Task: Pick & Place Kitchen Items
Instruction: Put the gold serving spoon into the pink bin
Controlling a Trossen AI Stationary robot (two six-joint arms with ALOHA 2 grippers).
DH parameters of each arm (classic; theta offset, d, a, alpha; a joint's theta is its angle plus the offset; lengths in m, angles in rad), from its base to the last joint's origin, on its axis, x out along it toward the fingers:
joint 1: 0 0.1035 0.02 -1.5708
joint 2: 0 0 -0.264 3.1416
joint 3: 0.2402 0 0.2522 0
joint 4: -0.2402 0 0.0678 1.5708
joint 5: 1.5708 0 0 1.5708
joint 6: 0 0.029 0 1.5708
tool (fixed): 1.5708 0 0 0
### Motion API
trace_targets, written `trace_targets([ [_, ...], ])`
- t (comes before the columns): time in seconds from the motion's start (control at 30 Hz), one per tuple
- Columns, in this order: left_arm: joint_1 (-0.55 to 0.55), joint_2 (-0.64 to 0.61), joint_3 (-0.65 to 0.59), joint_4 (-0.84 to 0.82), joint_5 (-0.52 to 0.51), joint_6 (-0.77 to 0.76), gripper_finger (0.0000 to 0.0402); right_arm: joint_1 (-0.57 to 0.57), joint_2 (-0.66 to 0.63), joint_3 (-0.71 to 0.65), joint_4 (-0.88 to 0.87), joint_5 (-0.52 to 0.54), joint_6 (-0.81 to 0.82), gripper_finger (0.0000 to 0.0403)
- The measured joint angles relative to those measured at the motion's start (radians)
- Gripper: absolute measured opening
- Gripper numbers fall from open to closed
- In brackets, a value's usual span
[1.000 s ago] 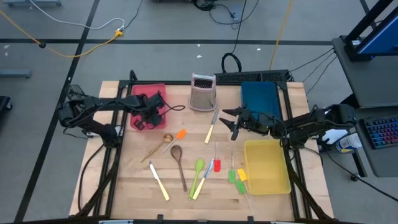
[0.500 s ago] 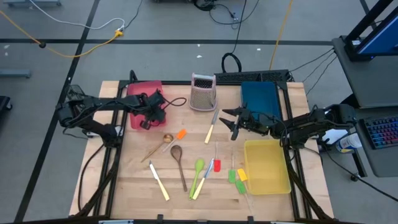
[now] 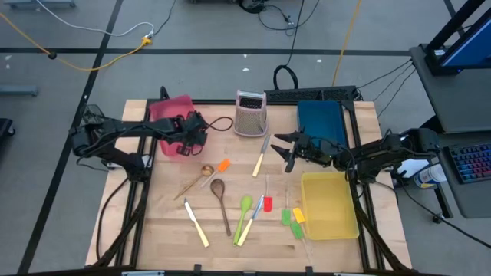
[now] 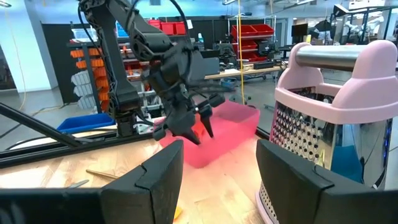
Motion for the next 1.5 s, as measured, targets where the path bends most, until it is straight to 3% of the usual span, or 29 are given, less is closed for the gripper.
trace_targets([
  [0.1,-0.025,-0.003,0.034,-0.014,0.008,-0.006,0.0163,0.0,0.0,0.0,-0.001,0.0,0.0,0.0196],
  [0.2,-0.054,-0.006,0.071,-0.06,-0.048,-0.02,0.0158,0.001,0.0,0.0,-0.003,0.0,0.0,0.0196],
  [0.33,-0.114,-0.025,0.138,-0.18,-0.089,-0.156,0.0157,0.007,0.0,0.0,-0.003,0.0,0.0,0.0196],
  [0.53,-0.251,-0.055,0.275,-0.347,-0.067,-0.511,0.0157,0.006,0.0,0.0,0.0,0.0,-0.002,0.0196],
  [0.73,-0.404,-0.073,0.319,-0.356,0.15,-0.941,0.0157,0.006,0.0,0.0,0.002,0.0,-0.02,0.0196],
  [0.83,-0.489,-0.068,0.314,-0.415,0.175,-1.109,0.0156,0.006,0.0,0.0,0.01,0.0,-0.048,0.0196],
  [1.17,-0.691,-0.057,0.118,-0.403,0.166,-1.572,0.0156,-0.017,0.0,0.0,0.104,0.003,-0.12,0.0196],
  [1.3,-0.72,-0.059,0.031,-0.365,0.165,-1.668,0.0156,-0.033,0.0,0.0,0.126,0.003,-0.139,0.0196],
  [1.5,-0.722,-0.059,-0.087,-0.147,0.17,-1.726,0.0156,-0.052,0.0,0.0,0.134,0.003,-0.139,0.0196],
])
